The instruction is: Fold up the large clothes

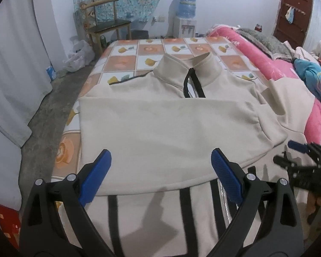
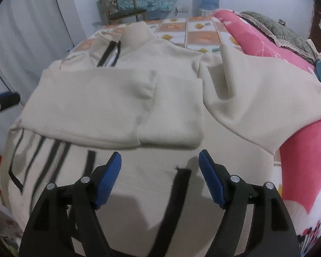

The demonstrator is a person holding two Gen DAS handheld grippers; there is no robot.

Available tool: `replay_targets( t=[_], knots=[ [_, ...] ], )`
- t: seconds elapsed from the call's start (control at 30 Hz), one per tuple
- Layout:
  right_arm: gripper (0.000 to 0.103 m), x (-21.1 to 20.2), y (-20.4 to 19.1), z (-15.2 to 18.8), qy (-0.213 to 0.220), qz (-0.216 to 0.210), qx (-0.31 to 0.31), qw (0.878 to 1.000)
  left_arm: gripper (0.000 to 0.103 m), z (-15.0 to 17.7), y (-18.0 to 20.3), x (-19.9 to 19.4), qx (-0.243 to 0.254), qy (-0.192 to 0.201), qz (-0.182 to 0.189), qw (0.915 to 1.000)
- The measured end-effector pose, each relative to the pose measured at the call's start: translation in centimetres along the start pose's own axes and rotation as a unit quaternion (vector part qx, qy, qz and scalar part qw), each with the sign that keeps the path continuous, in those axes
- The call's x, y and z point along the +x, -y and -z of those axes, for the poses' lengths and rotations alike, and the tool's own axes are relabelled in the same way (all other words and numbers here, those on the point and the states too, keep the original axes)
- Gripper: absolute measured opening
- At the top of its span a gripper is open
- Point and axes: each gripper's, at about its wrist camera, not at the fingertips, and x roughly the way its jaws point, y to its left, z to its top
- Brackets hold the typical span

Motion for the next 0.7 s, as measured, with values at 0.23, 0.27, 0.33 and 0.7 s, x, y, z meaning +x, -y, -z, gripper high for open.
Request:
replay_targets(
  t=[0.23,0.27,0.33,0.7],
  knots=[
    [0.073,0.6,0.3,0.8,-0.004,0.005,-0.006,1.000,0.091,-0.9,2.4,2.0,-0.008,-0.011,0.011,0.9999],
    [0.074,0.5,0.3,0.8,-0.001,0.002,-0.005,1.000,0.091,-1.0,2.9,2.4,-0.005,-0.009,0.010,0.9999],
    [0.079,0.2,0.4,0.7,0.004,0.005,-0.004,1.000,0.091,-1.2,3.8,3.3,0.002,-0.009,0.009,0.9999],
    [0.083,0.6,1.0,0.9,0.007,0.005,0.005,1.000,0.091,-0.5,7.8,9.5,0.027,-0.046,0.017,0.9984]
  ],
)
